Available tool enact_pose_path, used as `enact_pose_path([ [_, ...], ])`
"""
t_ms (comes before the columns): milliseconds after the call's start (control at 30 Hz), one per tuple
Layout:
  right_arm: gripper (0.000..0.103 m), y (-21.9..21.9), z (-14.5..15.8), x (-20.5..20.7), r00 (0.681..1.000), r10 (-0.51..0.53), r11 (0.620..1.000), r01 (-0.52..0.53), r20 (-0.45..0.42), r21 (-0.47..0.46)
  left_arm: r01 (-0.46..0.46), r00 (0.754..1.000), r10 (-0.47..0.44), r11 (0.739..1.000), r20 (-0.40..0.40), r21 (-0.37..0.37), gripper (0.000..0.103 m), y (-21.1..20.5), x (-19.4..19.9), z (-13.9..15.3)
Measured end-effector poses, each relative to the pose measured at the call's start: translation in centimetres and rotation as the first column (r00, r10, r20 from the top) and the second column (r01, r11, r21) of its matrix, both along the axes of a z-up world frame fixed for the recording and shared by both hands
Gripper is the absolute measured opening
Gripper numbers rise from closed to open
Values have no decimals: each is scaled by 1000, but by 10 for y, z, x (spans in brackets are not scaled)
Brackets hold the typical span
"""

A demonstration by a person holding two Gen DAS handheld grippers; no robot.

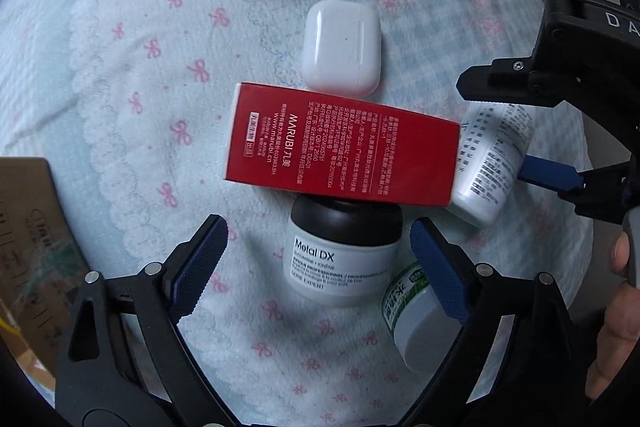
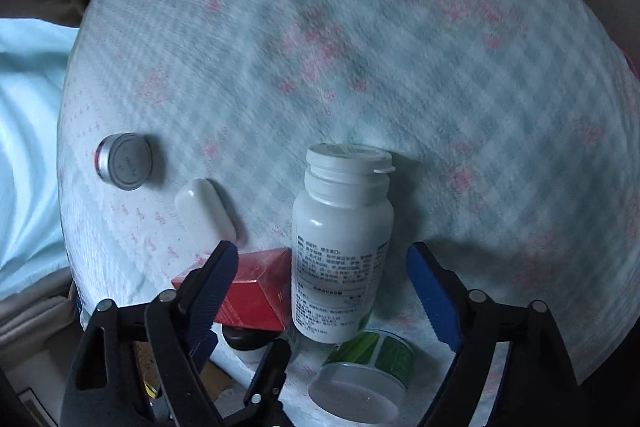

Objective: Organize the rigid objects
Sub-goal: 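Grasp the Metal DX jar with the left tool while the right tool grasps the white pill bottle, then carry the jar and pill bottle into the box and open both tools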

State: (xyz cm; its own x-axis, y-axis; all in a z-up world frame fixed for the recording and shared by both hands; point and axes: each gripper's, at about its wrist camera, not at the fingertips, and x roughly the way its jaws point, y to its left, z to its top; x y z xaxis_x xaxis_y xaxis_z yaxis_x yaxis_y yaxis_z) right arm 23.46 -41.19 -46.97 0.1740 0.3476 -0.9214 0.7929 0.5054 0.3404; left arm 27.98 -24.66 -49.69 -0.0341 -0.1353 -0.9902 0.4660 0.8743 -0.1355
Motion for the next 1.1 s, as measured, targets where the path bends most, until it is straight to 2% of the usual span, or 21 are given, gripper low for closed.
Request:
enact_pose_path([
  [167, 67, 1, -15, 2, 999, -20, 1000, 21, -36, 6, 17, 999, -17, 1000, -34, 6, 79, -6, 4, -16],
  [300, 55, 0, -21, 2, 998, -15, 1000, 14, -56, -14, 29, 999, -29, 1000, -39, -11, 61, -15, 2, -21],
  [333, 51, -1, -21, 1, 998, -22, 1000, 20, -61, -19, 35, 999, -36, 999, -40, -19, 54, -19, 2, -21],
  [433, 46, -4, -24, -5, 997, -32, 999, 31, -68, -21, 52, 998, -53, 999, -38, -11, 53, -27, 3, -20],
  [633, 46, -6, -24, -10, 998, -38, 999, 37, -58, -18, 33, 999, -34, 999, -41, -39, 53, -18, 1, -16],
  [900, 46, -8, -7, -18, 999, -40, 999, 39, -4, -37, -18, 999, 15, 997, -43, -76, 53, 3, -10, 8],
  [1100, 46, -11, 15, -30, 998, -26, 998, 29, 49, -60, -42, 999, 41, 993, -8, -111, 53, 19, -16, 37],
])
